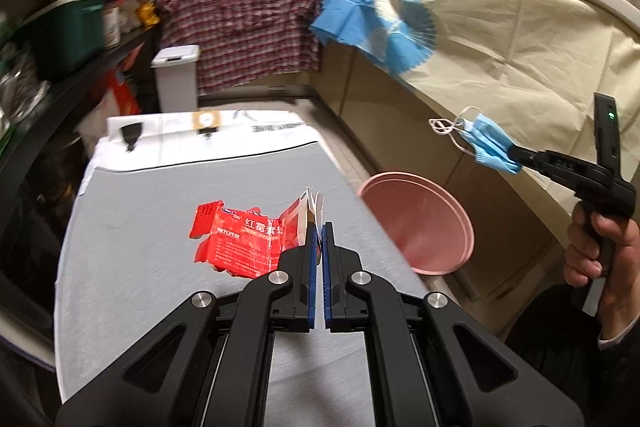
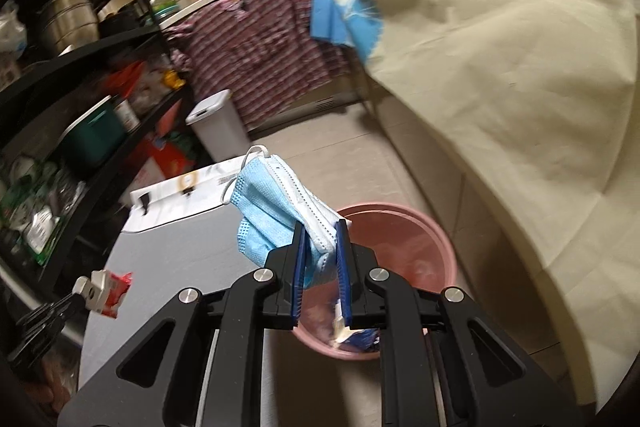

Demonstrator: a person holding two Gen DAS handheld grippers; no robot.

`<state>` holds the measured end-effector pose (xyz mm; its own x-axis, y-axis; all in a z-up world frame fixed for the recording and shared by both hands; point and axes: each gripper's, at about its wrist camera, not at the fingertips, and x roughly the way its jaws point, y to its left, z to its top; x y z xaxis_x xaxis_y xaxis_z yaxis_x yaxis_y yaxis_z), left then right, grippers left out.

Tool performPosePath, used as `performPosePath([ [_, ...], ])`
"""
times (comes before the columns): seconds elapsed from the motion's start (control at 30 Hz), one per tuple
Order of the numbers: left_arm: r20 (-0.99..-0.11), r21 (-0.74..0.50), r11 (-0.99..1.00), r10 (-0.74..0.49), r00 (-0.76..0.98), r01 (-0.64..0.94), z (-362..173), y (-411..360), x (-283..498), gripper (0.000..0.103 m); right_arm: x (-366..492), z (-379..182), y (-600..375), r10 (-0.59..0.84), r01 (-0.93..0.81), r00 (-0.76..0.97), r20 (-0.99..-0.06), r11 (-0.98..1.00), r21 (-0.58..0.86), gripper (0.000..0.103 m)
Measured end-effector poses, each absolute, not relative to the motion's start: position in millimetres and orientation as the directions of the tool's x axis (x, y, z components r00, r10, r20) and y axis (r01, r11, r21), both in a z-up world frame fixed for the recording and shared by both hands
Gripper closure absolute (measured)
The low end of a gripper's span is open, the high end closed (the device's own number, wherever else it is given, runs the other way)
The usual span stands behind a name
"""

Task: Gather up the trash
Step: 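Carry the blue mask and red packet over the pink bucket with both tools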

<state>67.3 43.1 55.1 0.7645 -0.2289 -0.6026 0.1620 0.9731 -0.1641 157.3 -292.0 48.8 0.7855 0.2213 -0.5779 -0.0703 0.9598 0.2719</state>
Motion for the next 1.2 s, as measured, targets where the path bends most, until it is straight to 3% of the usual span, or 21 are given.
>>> performPosePath([
  [0.63, -0.591, -0.175, 0.927, -0.369, 0.717, 0.333, 56.0, -63.0, 123.7, 0.101, 194.3, 20.7, -325.6, 0.149, 0.026, 0.796, -0.587, 0.96, 0.279, 0.088],
  [1.2, -0.604, -0.22, 0.88, -0.461, 0.65, 0.42, 25.1, -114.9, 176.6, 0.101, 210.8, 9.7, -322.7, 0.118, 0.052, 0.792, -0.599, 0.964, 0.259, 0.088],
])
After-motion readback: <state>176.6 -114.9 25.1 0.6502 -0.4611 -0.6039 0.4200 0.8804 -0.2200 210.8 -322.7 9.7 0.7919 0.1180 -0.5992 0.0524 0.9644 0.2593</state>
